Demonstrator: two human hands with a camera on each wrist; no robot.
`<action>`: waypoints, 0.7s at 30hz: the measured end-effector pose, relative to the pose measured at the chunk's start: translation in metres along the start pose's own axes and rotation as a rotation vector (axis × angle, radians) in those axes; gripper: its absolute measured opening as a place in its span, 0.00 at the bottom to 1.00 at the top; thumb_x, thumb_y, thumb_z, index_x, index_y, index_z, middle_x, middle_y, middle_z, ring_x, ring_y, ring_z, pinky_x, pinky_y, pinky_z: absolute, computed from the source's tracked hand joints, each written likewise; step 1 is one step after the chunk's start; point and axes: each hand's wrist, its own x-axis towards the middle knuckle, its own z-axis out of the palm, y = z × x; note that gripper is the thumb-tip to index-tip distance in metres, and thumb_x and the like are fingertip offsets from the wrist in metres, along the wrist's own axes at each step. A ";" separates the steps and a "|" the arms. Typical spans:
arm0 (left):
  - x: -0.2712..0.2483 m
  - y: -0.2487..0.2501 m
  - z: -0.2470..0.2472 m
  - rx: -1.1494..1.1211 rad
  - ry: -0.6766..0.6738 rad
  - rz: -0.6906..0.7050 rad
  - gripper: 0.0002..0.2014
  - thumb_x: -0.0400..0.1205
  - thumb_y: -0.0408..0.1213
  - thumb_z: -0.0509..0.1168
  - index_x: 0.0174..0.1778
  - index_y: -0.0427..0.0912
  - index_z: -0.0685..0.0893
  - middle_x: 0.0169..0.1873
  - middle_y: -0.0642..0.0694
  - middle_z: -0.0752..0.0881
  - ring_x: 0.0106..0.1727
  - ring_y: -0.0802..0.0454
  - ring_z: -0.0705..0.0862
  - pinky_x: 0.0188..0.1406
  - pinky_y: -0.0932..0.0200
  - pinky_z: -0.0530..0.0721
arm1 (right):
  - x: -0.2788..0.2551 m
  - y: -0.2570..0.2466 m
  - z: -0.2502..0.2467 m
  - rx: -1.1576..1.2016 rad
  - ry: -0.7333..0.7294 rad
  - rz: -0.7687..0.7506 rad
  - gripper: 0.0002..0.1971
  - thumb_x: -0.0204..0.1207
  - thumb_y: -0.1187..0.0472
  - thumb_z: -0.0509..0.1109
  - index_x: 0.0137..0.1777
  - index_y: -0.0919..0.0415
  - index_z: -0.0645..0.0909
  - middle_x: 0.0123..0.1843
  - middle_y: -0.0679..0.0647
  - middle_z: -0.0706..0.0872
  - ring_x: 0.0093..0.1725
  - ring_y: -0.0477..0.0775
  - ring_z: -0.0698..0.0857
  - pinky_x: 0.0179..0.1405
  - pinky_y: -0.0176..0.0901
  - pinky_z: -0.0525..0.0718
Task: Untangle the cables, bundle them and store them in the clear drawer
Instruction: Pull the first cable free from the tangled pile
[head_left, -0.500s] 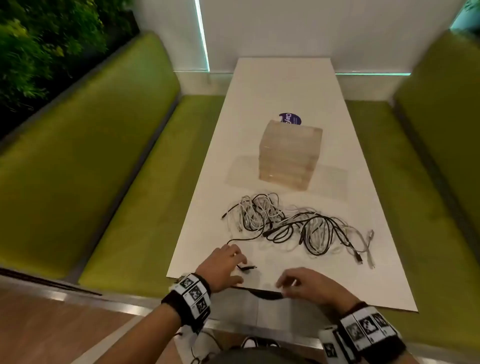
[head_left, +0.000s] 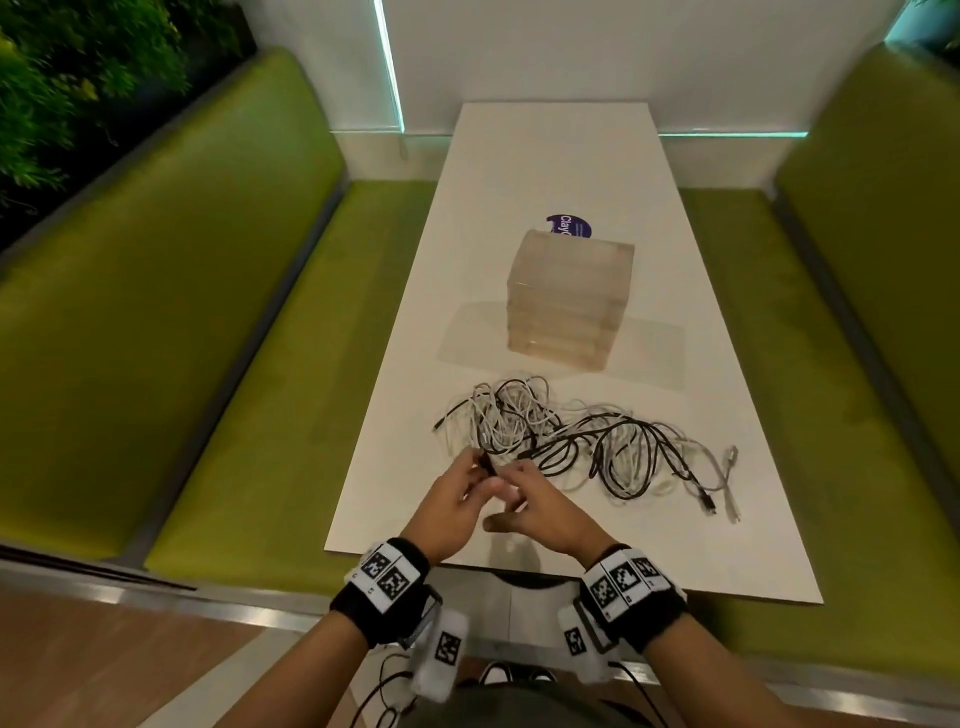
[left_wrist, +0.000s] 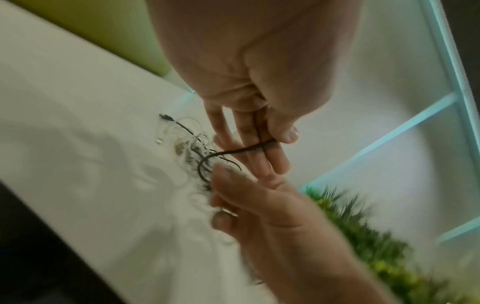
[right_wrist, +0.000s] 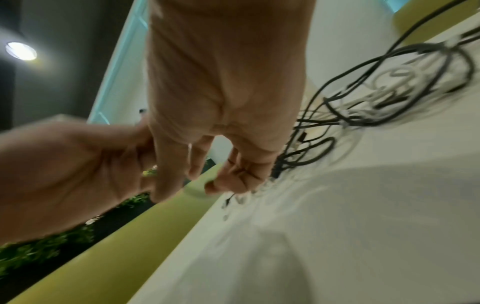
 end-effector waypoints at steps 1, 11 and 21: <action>0.000 0.008 0.001 -0.125 0.020 0.007 0.03 0.86 0.35 0.60 0.53 0.47 0.75 0.44 0.45 0.90 0.51 0.52 0.87 0.56 0.60 0.82 | 0.001 -0.004 0.002 0.004 0.030 -0.062 0.24 0.69 0.65 0.78 0.64 0.51 0.77 0.59 0.54 0.71 0.51 0.44 0.77 0.50 0.29 0.80; 0.006 0.070 -0.060 -0.773 0.447 0.137 0.09 0.86 0.28 0.52 0.48 0.43 0.76 0.25 0.51 0.78 0.22 0.58 0.71 0.26 0.65 0.72 | 0.004 0.005 -0.046 -0.128 0.107 0.057 0.03 0.81 0.62 0.65 0.46 0.56 0.79 0.43 0.45 0.81 0.34 0.45 0.79 0.33 0.35 0.80; 0.014 0.015 -0.027 -0.018 0.146 -0.091 0.09 0.81 0.39 0.68 0.55 0.42 0.82 0.28 0.52 0.68 0.28 0.61 0.68 0.29 0.68 0.67 | 0.018 -0.032 -0.049 0.031 0.125 -0.121 0.11 0.82 0.64 0.62 0.41 0.59 0.85 0.30 0.49 0.82 0.26 0.41 0.74 0.29 0.28 0.72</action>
